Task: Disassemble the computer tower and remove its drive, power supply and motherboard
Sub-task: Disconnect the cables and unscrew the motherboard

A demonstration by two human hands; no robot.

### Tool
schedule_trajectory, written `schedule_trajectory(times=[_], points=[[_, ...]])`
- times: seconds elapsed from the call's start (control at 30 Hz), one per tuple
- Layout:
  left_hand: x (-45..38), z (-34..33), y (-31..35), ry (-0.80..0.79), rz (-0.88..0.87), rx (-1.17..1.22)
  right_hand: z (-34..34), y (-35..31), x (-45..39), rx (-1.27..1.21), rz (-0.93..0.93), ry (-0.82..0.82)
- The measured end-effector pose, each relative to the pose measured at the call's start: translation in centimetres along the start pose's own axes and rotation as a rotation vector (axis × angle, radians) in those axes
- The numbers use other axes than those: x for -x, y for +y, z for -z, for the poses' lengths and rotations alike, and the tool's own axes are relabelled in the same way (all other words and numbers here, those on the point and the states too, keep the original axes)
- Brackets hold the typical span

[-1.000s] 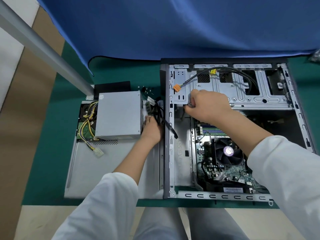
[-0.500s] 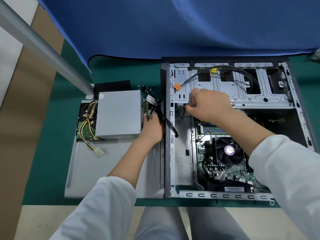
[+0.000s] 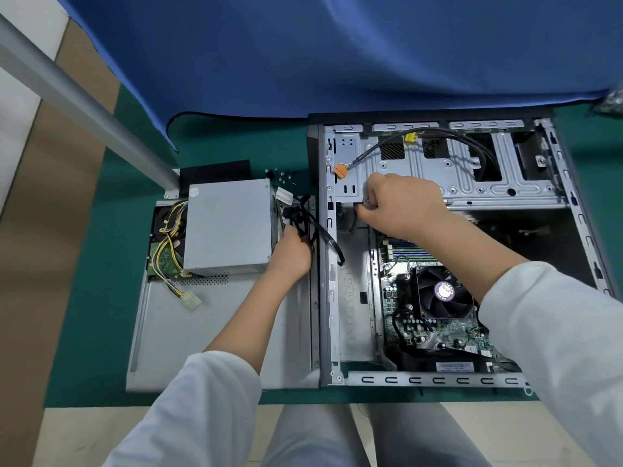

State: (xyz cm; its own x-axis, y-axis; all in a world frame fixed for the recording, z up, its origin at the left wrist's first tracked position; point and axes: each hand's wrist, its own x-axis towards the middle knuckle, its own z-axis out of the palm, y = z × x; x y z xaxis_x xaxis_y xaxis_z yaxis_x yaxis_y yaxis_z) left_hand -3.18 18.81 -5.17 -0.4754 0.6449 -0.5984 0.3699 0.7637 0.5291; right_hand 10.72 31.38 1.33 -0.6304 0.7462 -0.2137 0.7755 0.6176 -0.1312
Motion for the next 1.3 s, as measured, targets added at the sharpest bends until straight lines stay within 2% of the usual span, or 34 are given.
schedule_trajectory(times=[0.13, 0.23, 0.33, 0.4, 0.5, 0.6, 0.7, 0.83, 0.93, 1.03, 1.2, 1.3], points=[[0.0, 0.6, 0.2, -0.054, -0.016, 0.073, 0.9, 0.5, 0.4, -0.039, 0.049, -0.023], [0.7, 1.9, 0.7, -0.021, 0.003, 0.315, 2.6, 1.7, 1.3, -0.356, 0.039, -0.093], [2.9, 2.7, 1.9, 0.059, -0.010, 0.508, 4.0, 4.0, 2.7, -0.578, 0.021, -0.002], [5.0, 1.9, 2.9, 0.145, -0.075, 0.381, 4.2, 5.9, 3.6, -0.576, 0.013, 0.038], [8.2, -1.1, 4.6, 0.245, -0.139, 0.229, 3.7, 8.7, 4.7, -0.460, 0.025, 0.007], [9.0, -3.3, 5.6, 0.368, -0.108, 0.169, 3.1, 10.7, 5.6, -0.429, 0.052, -0.047], [8.7, -3.8, 5.6, 0.467, -0.097, 0.075, 2.5, 12.0, 6.6, -0.439, 0.101, -0.005], [8.3, -4.2, 5.3, 0.539, -0.105, 0.002, 0.3, 12.6, 8.4, -0.459, 0.176, -0.008], [8.1, -4.5, 5.0, 0.597, -0.124, -0.030, -3.1, 12.1, 9.3, -0.425, 0.198, -0.120], [8.0, -4.6, 4.9, 0.615, -0.101, -0.065, -5.9, 10.5, 9.1, -0.271, 0.159, -0.202], [7.6, -4.5, 4.8, 0.636, -0.072, -0.090, -7.8, 7.1, 7.5, -0.277, 0.084, -0.183], [7.7, -4.5, 4.9, 0.643, -0.082, -0.087, -8.0, 6.3, 7.4, -0.274, 0.122, -0.111]])
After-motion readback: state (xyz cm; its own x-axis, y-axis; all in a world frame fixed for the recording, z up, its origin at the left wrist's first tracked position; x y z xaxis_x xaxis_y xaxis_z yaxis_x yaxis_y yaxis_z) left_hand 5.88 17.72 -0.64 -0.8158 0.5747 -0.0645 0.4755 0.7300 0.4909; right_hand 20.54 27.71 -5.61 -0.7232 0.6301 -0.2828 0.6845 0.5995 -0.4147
